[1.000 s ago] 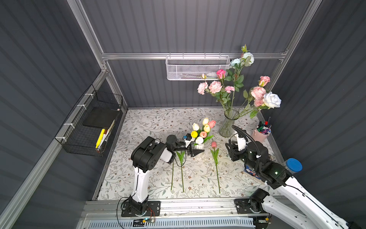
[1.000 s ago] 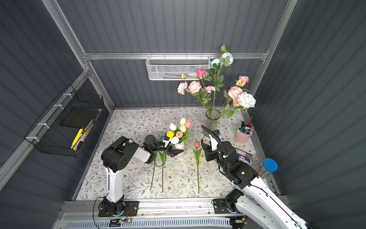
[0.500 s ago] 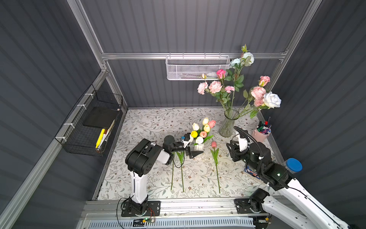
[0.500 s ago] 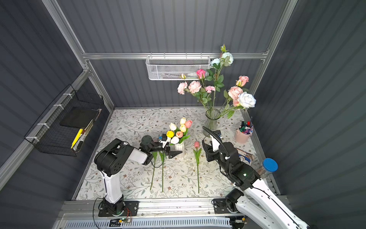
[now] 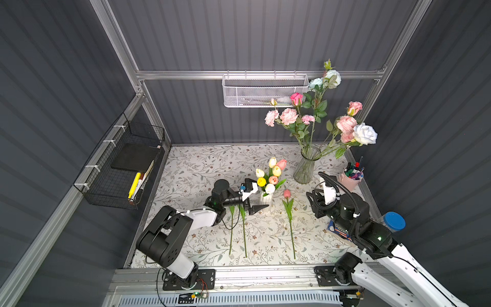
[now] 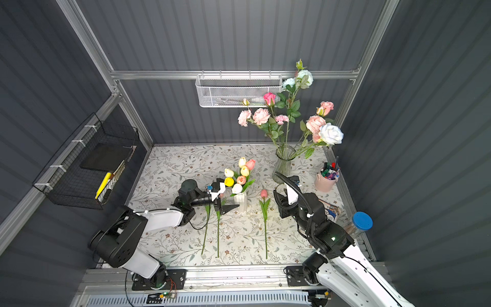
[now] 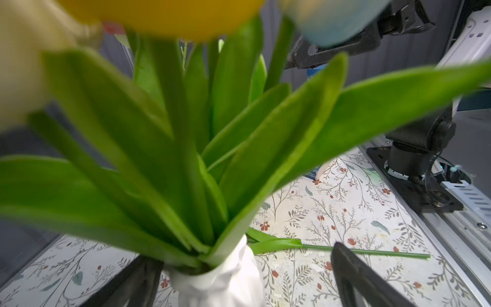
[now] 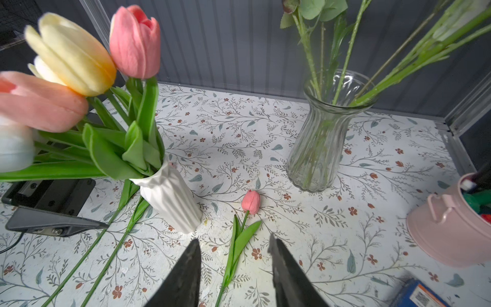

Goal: Pick out pink flowers from the vase
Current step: Move the vase to the center of the board, then pick up the flower from the vase.

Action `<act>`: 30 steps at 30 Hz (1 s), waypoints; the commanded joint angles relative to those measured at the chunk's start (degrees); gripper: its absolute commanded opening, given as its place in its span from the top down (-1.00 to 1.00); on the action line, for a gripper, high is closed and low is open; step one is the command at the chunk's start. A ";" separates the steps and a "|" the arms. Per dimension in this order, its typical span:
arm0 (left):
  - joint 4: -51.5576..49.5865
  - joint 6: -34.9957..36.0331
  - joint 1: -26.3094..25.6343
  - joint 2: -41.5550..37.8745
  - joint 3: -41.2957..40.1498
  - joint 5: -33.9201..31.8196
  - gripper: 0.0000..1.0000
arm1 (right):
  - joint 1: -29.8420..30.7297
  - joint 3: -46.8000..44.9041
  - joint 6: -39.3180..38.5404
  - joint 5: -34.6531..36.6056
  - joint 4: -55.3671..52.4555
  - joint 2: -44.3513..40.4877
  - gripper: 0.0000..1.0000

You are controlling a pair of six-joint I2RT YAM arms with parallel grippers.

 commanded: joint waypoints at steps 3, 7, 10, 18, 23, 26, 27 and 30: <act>-14.57 5.21 0.71 -7.78 -2.33 -6.37 -0.98 | -0.25 2.98 -5.59 -5.60 -0.75 -1.05 0.14; -16.85 5.21 1.10 -11.08 -3.59 -9.13 -0.99 | -0.23 3.90 -7.64 -9.39 0.02 -0.85 0.19; -16.64 4.13 1.64 -13.11 -4.20 -11.22 -0.99 | -0.25 4.53 -9.44 -12.62 0.58 -0.02 0.22; -21.62 -6.33 2.61 -26.92 -6.41 -16.81 -0.98 | -3.16 4.19 -18.46 -33.51 8.72 3.06 0.74; -26.81 -12.45 2.57 -38.23 -8.66 -17.69 -0.97 | -5.27 5.03 -22.37 -42.21 16.48 9.12 0.87; -29.51 -13.79 2.50 -43.28 -10.00 -17.95 -0.97 | -6.01 6.11 -22.48 -46.39 19.92 12.96 0.88; -29.85 -13.70 2.48 -44.53 -10.61 -18.70 -0.98 | -6.02 6.52 -21.96 -47.11 20.70 13.96 0.87; -29.27 -13.79 2.22 -45.62 -11.26 -19.85 -0.98 | -6.02 6.38 -20.36 -48.26 22.93 16.25 0.82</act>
